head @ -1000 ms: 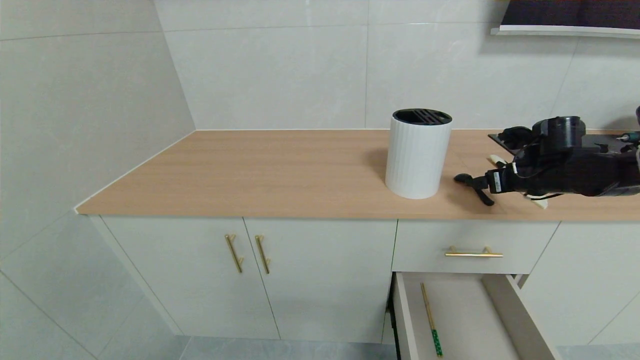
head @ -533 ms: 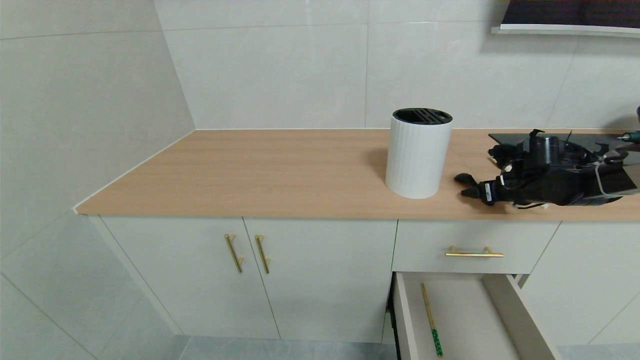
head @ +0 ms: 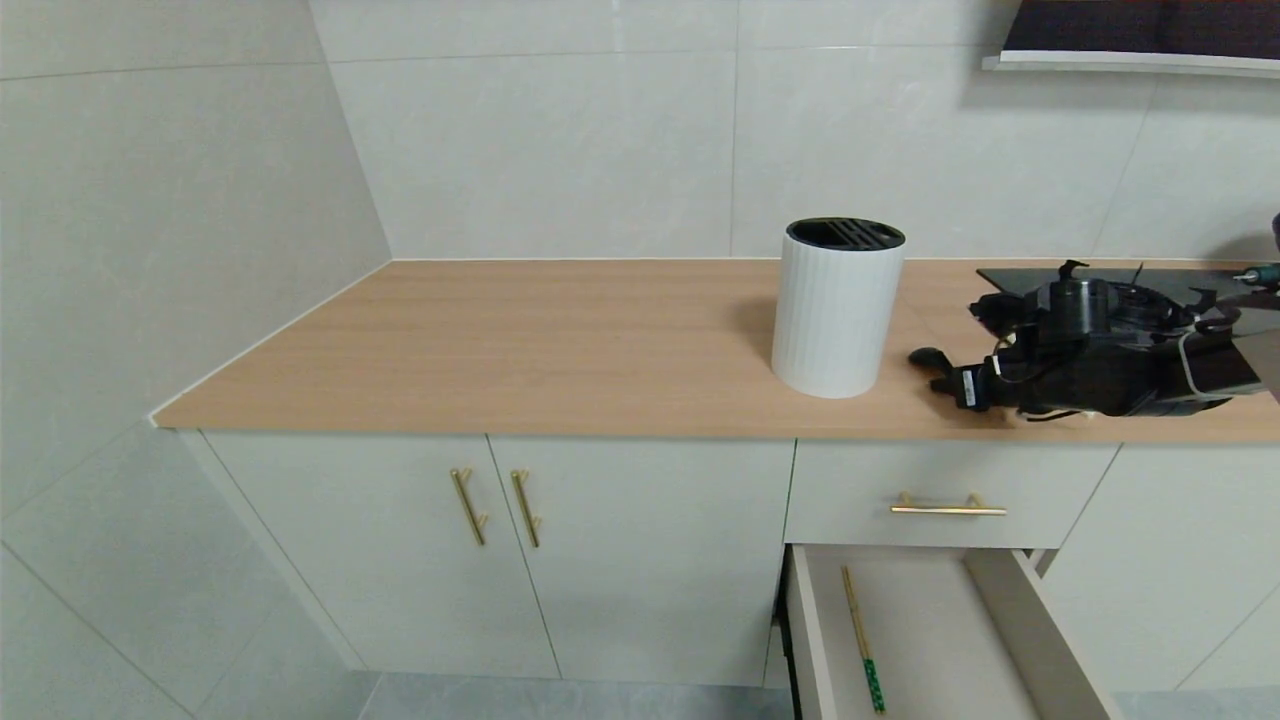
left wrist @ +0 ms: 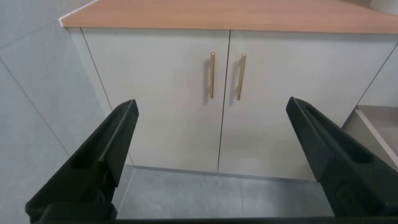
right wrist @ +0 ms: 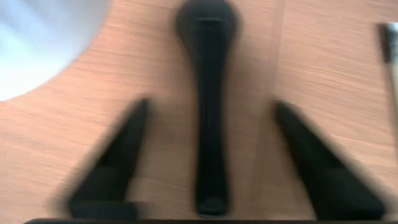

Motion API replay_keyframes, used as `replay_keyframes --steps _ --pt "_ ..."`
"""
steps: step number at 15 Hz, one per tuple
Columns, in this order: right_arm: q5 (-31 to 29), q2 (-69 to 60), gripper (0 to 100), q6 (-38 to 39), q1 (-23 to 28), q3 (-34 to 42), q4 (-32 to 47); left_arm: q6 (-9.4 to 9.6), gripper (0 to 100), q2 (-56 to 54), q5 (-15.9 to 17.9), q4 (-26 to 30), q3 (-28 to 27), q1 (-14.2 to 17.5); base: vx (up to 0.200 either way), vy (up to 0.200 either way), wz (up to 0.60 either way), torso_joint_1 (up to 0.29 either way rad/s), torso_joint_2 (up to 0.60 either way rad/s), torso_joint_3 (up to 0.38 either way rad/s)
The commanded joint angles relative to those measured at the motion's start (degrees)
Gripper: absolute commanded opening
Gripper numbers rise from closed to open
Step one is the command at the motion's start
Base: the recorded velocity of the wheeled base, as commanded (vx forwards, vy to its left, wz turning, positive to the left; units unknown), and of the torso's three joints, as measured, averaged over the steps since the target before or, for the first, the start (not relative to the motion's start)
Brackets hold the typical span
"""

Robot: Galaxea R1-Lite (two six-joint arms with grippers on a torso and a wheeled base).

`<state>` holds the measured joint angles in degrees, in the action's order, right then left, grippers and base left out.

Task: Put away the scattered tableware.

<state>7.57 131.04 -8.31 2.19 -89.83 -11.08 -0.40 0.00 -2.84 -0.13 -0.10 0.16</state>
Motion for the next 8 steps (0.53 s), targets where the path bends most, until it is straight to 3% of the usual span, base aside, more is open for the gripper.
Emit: replay_keyframes --steps 1,8 --pt "-0.1 0.6 0 0.0 -0.1 0.1 0.3 -0.04 100 0.0 0.0 0.0 0.0 0.0 0.000 0.000 0.00 0.000 0.00 0.000" --pt "-0.3 -0.5 0 0.4 -0.3 0.0 0.4 -0.04 100 0.0 0.0 0.0 0.0 0.0 0.000 0.000 0.00 0.000 0.00 0.000"
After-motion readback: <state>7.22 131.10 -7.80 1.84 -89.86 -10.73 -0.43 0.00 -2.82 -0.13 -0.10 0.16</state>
